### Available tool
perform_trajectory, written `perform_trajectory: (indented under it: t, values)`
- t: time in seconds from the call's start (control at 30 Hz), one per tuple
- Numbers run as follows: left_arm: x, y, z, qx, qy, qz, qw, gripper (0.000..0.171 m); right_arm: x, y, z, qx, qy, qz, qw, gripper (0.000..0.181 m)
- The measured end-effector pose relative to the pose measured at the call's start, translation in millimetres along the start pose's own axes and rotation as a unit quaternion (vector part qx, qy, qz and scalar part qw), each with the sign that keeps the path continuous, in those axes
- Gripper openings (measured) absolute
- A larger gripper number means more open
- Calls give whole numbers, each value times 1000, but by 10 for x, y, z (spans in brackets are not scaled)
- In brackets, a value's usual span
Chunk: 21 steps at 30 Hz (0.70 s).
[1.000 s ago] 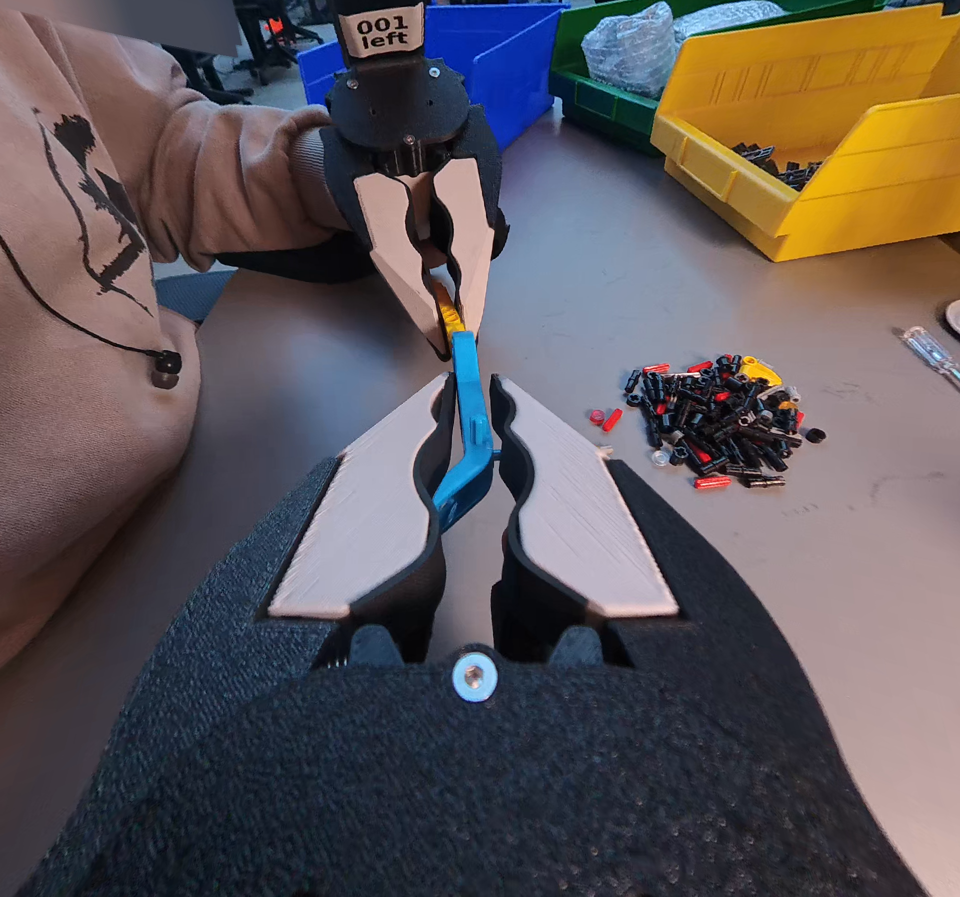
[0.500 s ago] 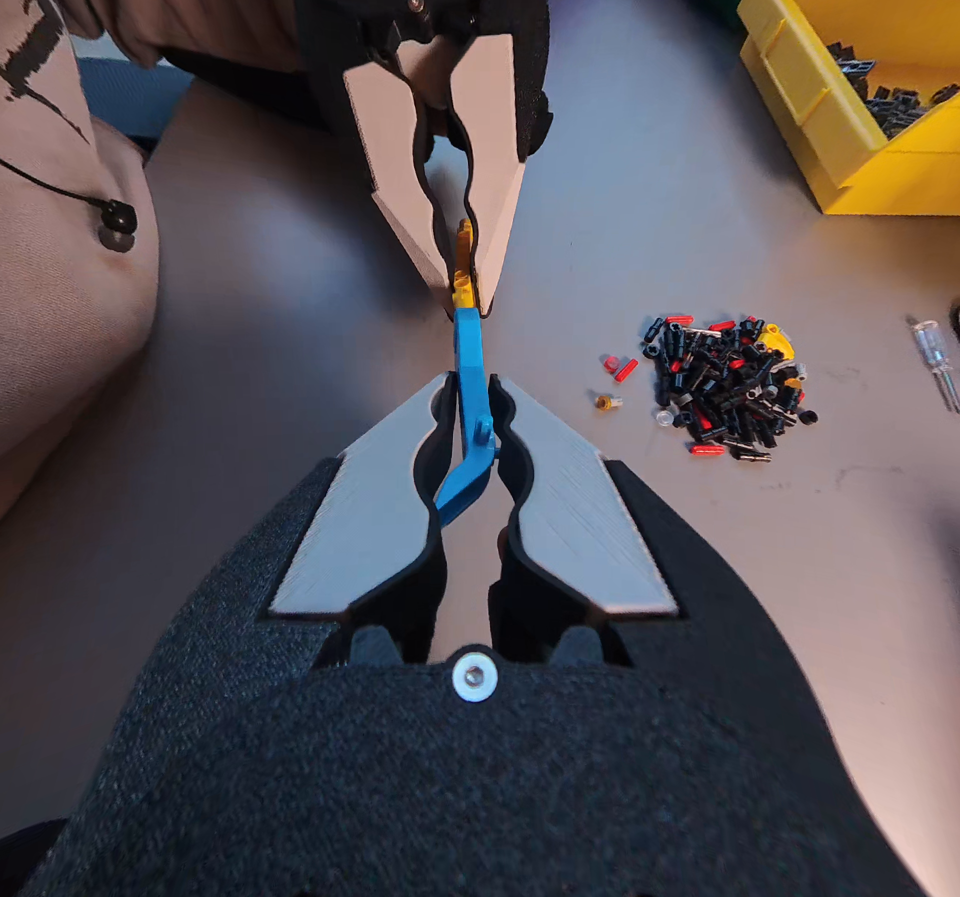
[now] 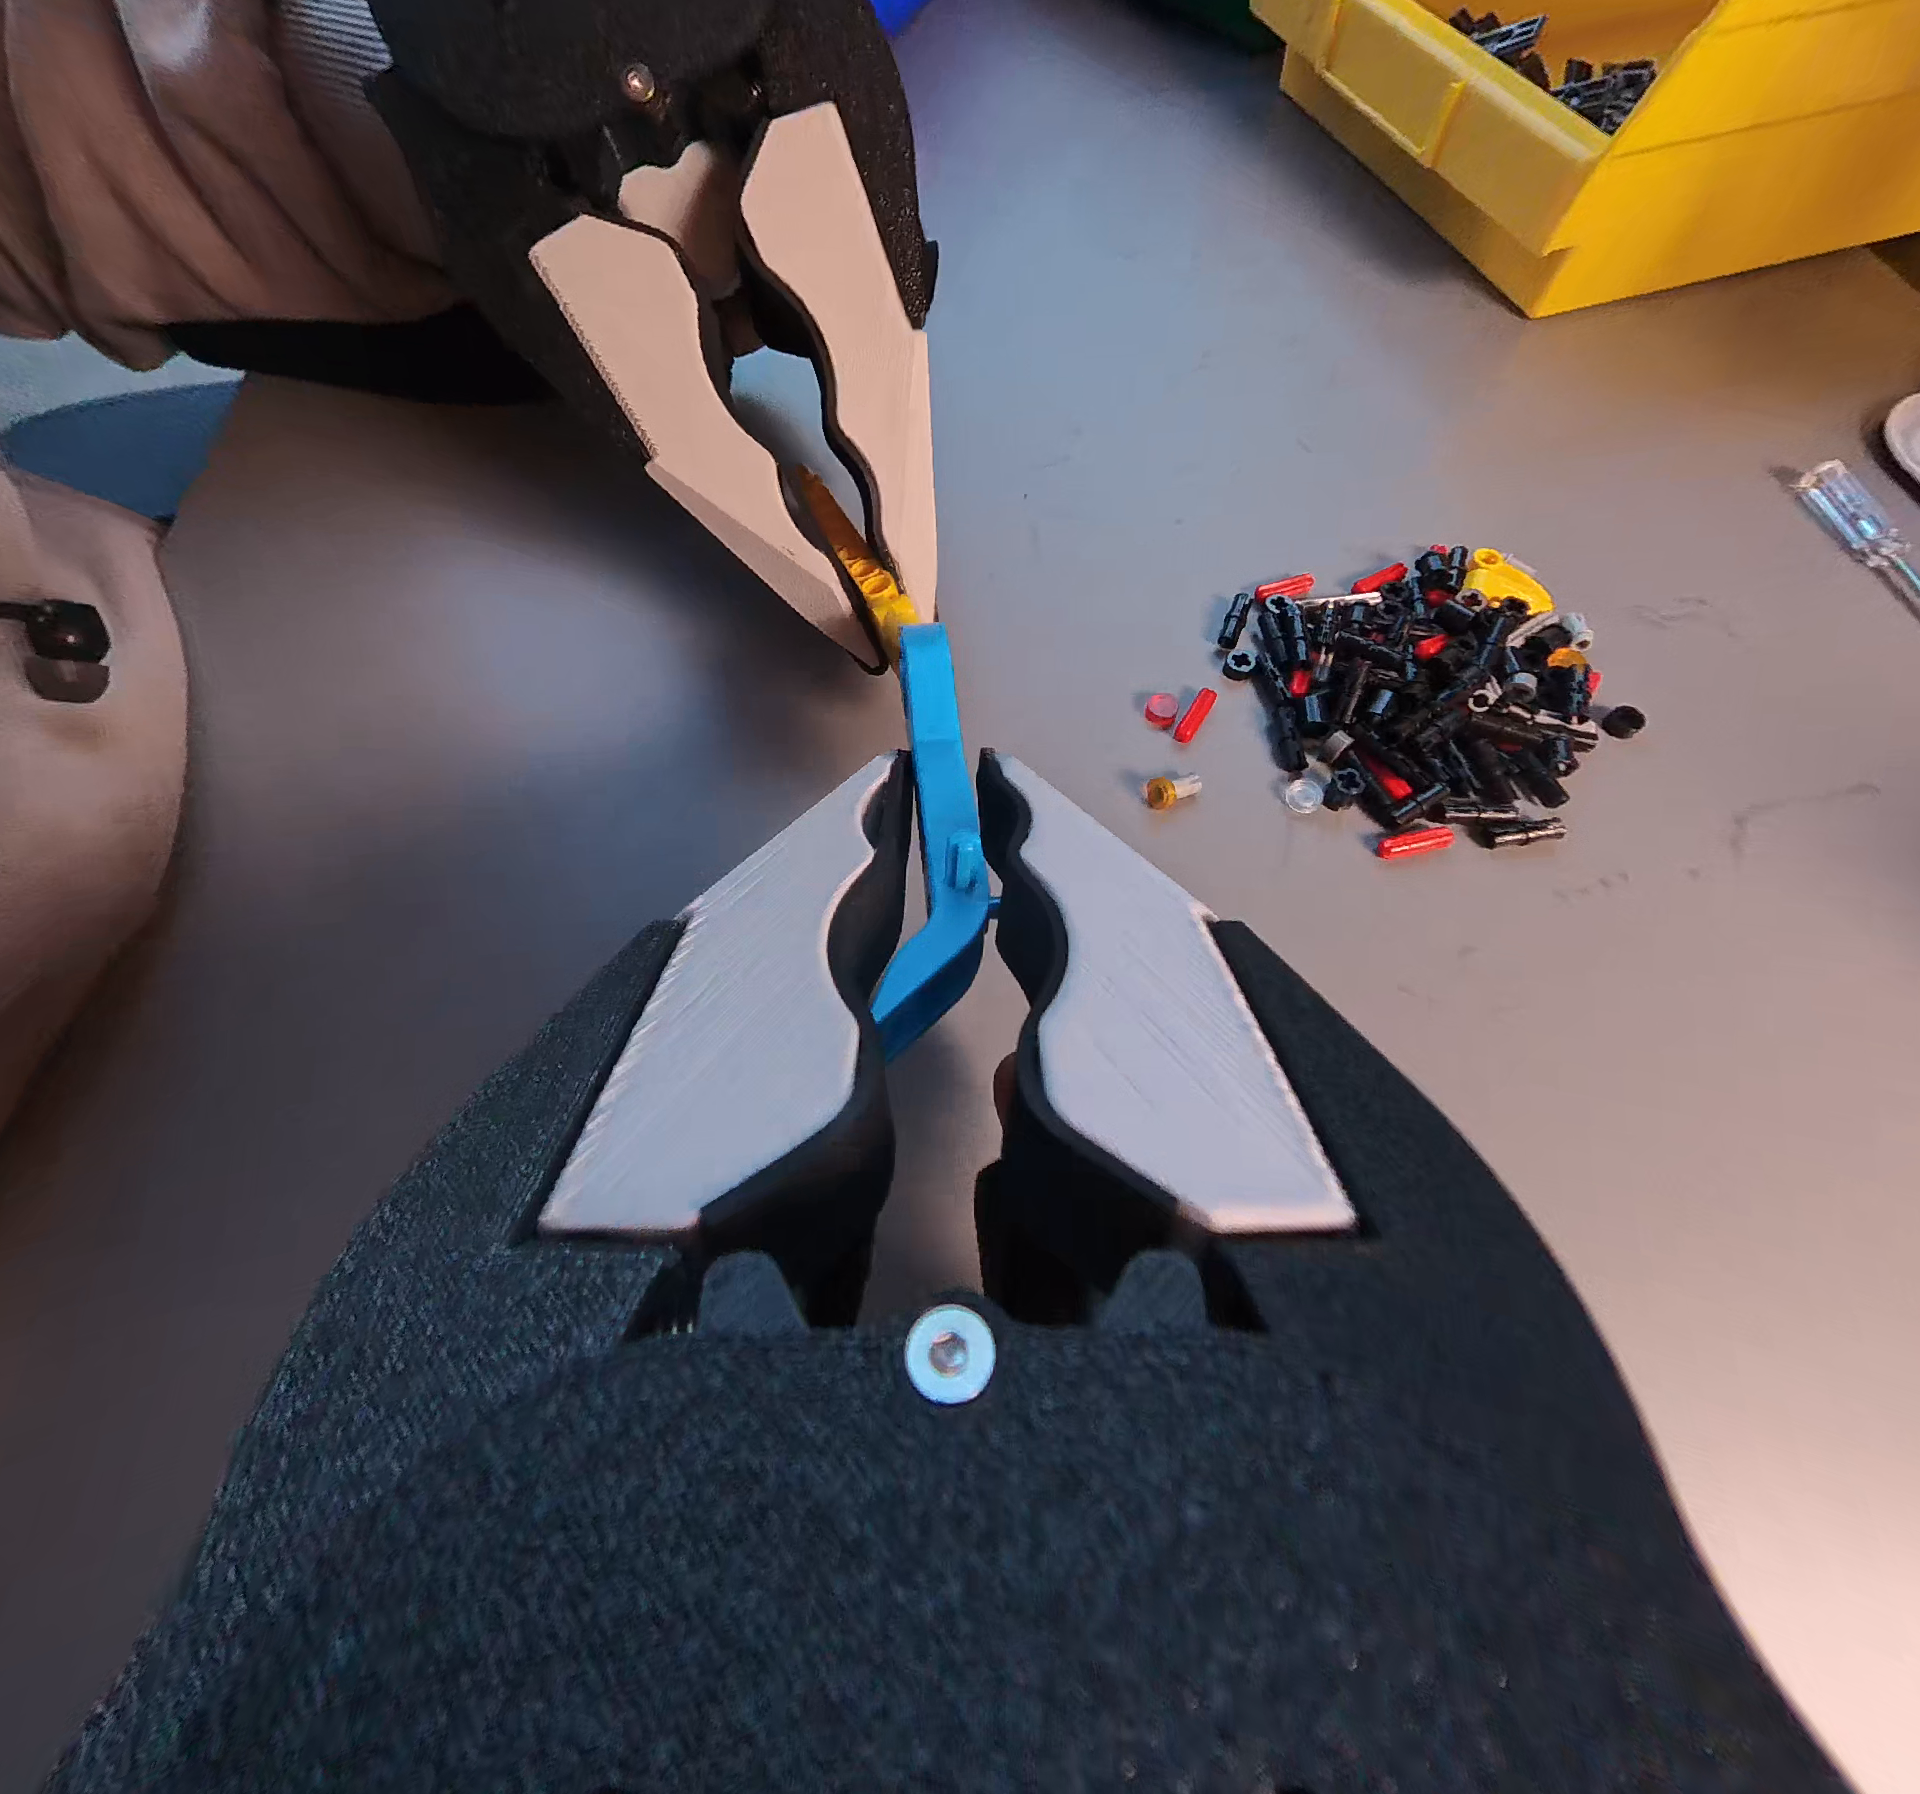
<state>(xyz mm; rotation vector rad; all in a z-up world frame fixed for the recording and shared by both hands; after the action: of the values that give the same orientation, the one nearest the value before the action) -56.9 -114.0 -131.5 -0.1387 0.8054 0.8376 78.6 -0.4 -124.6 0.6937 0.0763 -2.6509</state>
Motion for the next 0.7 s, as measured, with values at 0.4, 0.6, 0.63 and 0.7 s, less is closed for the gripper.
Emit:
perform_trajectory:
  t: [0.4,0.6,0.63,0.7]
  values:
    - [-58,92,23,-66,-13,39,997,4,65,36,98,36,-45,-81,995,10]
    - [-88,159,90,-139,-38,59,988,5,73,80,179,37,-75,-176,981,10]
    - [-91,163,97,-153,-45,56,986,5,73,93,186,41,-79,-187,978,10]
    - [-96,175,104,-184,-58,49,980,6,77,126,197,52,-91,-213,971,10]
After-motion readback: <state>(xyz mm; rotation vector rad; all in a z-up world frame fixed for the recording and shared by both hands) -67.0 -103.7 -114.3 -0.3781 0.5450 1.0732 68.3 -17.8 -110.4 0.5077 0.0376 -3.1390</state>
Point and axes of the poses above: each gripper's, where its closed fingertips meet, x out along the fingers, z out of its top, y = z × x across the jaws, the point moved 9 cm from there along -x, back along the fingers, and after that the axes turned 1 degree about x, right-handed, at the moved point
